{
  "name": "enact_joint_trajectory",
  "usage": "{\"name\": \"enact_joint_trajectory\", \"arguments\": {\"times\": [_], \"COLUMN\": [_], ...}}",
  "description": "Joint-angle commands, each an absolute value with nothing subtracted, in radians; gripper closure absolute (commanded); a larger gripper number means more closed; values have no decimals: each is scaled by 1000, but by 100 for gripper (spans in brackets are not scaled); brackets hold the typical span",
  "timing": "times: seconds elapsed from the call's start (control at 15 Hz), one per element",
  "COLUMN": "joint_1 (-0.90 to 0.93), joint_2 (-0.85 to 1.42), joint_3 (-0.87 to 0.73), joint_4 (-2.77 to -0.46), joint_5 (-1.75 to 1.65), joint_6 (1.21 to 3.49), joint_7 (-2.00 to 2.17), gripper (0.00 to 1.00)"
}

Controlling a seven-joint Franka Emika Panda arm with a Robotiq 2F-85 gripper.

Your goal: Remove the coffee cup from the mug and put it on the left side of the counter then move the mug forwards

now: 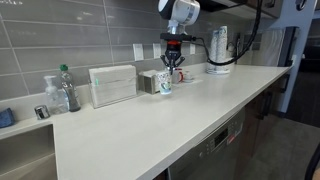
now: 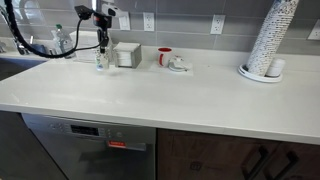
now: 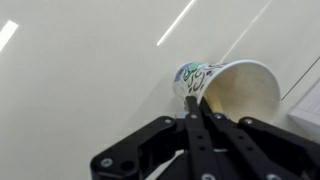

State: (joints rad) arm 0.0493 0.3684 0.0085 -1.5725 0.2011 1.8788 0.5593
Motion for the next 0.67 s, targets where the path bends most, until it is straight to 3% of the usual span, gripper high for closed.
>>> {"name": "enact_joint_trajectory", "arguments": {"times": [0.0, 0.6], "joint_1": [93, 131], "joint_2": [390, 444], "joint_3": [11, 10], "joint_4": [-1574, -1566], "joint_5": [161, 131], "joint_6": [1936, 2041], "joint_7": [522, 522], "gripper": [99, 99]}}
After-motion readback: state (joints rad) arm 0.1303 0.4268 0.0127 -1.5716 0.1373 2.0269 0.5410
